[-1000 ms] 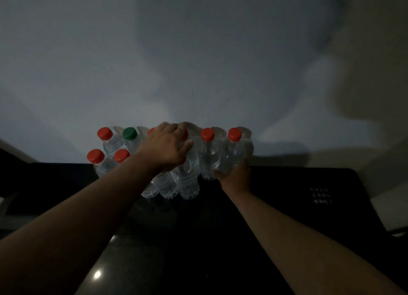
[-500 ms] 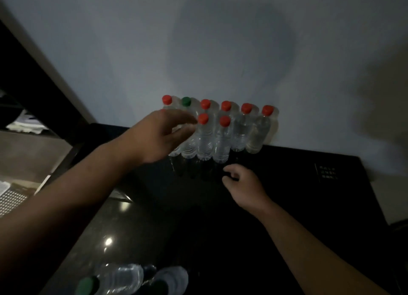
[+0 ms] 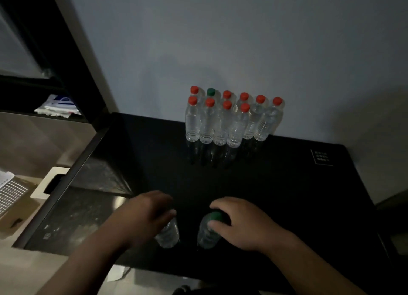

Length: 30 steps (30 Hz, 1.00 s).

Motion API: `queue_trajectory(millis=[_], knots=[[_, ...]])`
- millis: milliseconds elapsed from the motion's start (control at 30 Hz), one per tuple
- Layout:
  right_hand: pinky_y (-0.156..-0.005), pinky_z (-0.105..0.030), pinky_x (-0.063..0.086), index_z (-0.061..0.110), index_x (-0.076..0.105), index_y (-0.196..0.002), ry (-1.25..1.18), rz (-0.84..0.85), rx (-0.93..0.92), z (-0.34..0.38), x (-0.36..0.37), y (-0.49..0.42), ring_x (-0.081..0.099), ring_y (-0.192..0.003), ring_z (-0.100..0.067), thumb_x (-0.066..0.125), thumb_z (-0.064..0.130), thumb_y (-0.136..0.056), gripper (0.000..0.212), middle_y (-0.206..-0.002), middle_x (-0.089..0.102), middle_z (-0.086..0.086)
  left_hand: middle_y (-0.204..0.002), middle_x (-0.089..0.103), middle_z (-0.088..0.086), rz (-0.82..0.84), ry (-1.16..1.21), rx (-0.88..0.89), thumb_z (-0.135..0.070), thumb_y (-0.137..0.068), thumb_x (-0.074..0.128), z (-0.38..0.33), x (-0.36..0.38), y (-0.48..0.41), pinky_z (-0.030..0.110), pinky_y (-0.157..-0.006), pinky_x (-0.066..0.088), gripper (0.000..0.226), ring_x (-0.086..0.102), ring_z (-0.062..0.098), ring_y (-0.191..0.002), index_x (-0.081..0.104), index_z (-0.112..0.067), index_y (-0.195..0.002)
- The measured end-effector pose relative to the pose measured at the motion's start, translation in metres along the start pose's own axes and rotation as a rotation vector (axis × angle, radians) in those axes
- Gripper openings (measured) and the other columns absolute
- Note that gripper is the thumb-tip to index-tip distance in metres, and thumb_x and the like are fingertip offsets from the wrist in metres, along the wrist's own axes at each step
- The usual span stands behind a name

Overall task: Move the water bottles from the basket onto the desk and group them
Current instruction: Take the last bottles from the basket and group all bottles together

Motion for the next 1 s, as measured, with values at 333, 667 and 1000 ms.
queue_trajectory(millis=[333, 667, 1000], knots=[[-0.079, -0.026, 0.047, 0.027, 0.045, -0.122, -0.038, -0.183, 0.146, 0.002, 0.036, 0.014, 0.058, -0.101, -0.015, 0.062, 0.031, -0.091, 0.035, -0.113, 0.06, 0.0, -0.106, 0.071, -0.007, -0.115, 0.007, 0.006, -0.032, -0.079, 0.074, 0.014, 0.021, 0.028, 0.017, -0.068, 0.04, 0.046, 0.068, 0.014, -0.089, 0.062, -0.025, -0.123], [-0.073, -0.024, 0.052, 0.035, 0.052, -0.103, -0.302, -0.327, 0.313, -0.077, -0.017, 0.016, 0.059, -0.085, -0.004, 0.069, 0.027, -0.086, 0.026, -0.092, 0.058, 0.011, -0.082, 0.067, -0.011, -0.128, -0.034, 0.153, -0.038, -0.074, 0.065, -0.041, 0.014, -0.05, 0.028, -0.061, 0.052, 0.025, 0.064, 0.008, -0.073, 0.059, -0.025, -0.095], [-0.071, -0.023, 0.052, 0.028, 0.059, -0.103, -0.244, -0.571, 0.308, -0.201, -0.131, -0.047, 0.062, -0.075, -0.009, 0.076, 0.026, -0.078, 0.03, -0.081, 0.064, 0.008, -0.09, 0.068, -0.008, -0.257, 0.004, 0.186, -0.033, -0.079, 0.07, -0.145, 0.012, -0.228, 0.03, -0.068, 0.051, 0.023, 0.064, 0.012, -0.083, 0.063, -0.026, -0.1]])
Point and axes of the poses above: each hand's wrist, its own y-axis away from the middle knuckle, its own x-axis out of the palm, z = x × y, the point moved 2 cm from there along -y, towards the middle knuckle
